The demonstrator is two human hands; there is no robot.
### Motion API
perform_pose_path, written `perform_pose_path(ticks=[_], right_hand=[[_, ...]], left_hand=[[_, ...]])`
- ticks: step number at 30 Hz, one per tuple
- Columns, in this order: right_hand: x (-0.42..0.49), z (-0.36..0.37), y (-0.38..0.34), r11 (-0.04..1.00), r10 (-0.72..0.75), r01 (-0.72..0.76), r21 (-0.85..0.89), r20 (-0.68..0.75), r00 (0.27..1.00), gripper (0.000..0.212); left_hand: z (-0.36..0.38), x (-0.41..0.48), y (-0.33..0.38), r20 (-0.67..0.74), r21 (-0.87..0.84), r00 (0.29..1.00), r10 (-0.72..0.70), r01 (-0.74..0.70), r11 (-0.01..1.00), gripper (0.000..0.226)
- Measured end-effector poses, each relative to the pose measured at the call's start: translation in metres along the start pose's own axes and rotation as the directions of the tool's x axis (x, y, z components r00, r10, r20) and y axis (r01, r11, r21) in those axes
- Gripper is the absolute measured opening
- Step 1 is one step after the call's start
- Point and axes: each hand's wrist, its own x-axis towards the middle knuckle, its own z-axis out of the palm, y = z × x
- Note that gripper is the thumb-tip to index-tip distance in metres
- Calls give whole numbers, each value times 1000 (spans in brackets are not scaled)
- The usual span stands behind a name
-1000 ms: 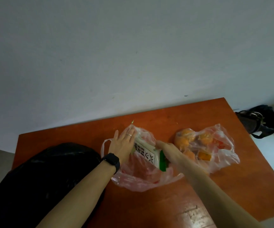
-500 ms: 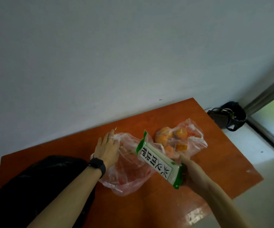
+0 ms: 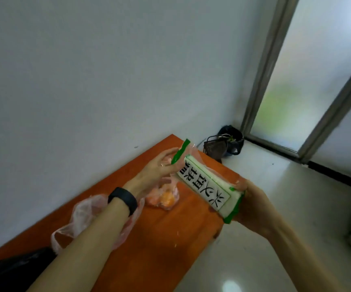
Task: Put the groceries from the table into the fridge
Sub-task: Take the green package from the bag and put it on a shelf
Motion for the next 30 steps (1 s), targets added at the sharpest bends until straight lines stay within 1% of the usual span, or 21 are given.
perform_pose_path(ticks=[1,3,5,6,8,9,12,14,16,18,21,24,27,28,30], right_hand=[[-23,-17,-5,1000,-21,21,18,-9,1000,72],[-66,-51,-11,997,-47,50,56,-53,997,79],[-109,-85,-13,994,-77,86,65,-122,990,77],[-130,-102,-13,993,-103,111,41,-165,981,71],[-172,-131,-14,987,-153,135,-85,-269,951,55],[-193,-144,-17,976,-182,133,-173,-309,933,51],[-252,-174,-34,896,-317,130,-424,-405,858,49],[-286,-193,-48,839,-427,136,-526,-484,763,52],[-318,-213,-59,786,-528,143,-602,-530,664,59],[-348,-231,-70,735,-611,157,-660,-544,575,61],[-394,-259,-91,631,-741,135,-764,-543,396,62],[-432,-288,-114,538,-828,50,-841,-516,221,63],[-463,-325,-137,476,-872,-59,-877,-480,93,63],[-473,-339,-146,459,-883,-103,-882,-466,54,64],[-493,-368,-165,425,-903,-205,-882,-429,-27,65]], left_hand=[[27,3,7,62,-55,998,12,-9,998,69],[82,5,26,140,-131,989,53,-34,991,65],[139,6,48,197,-164,976,95,-62,984,65],[167,5,59,231,-155,966,121,-86,984,66],[222,5,80,307,-102,933,190,-166,981,66],[250,3,91,339,-68,913,225,-215,974,66],[330,0,123,447,4,843,298,-336,942,60],[377,1,143,517,13,787,338,-401,916,58],[421,2,164,555,1,735,389,-468,884,58],[462,1,187,577,-23,684,447,-534,845,58],[523,0,221,620,-80,591,516,-607,791,60],[582,1,256,648,-126,508,567,-662,738,64],[638,11,289,675,-154,422,605,-722,675,67],[655,17,299,679,-133,397,617,-761,635,68],[689,32,319,683,-41,354,639,-855,518,69]])
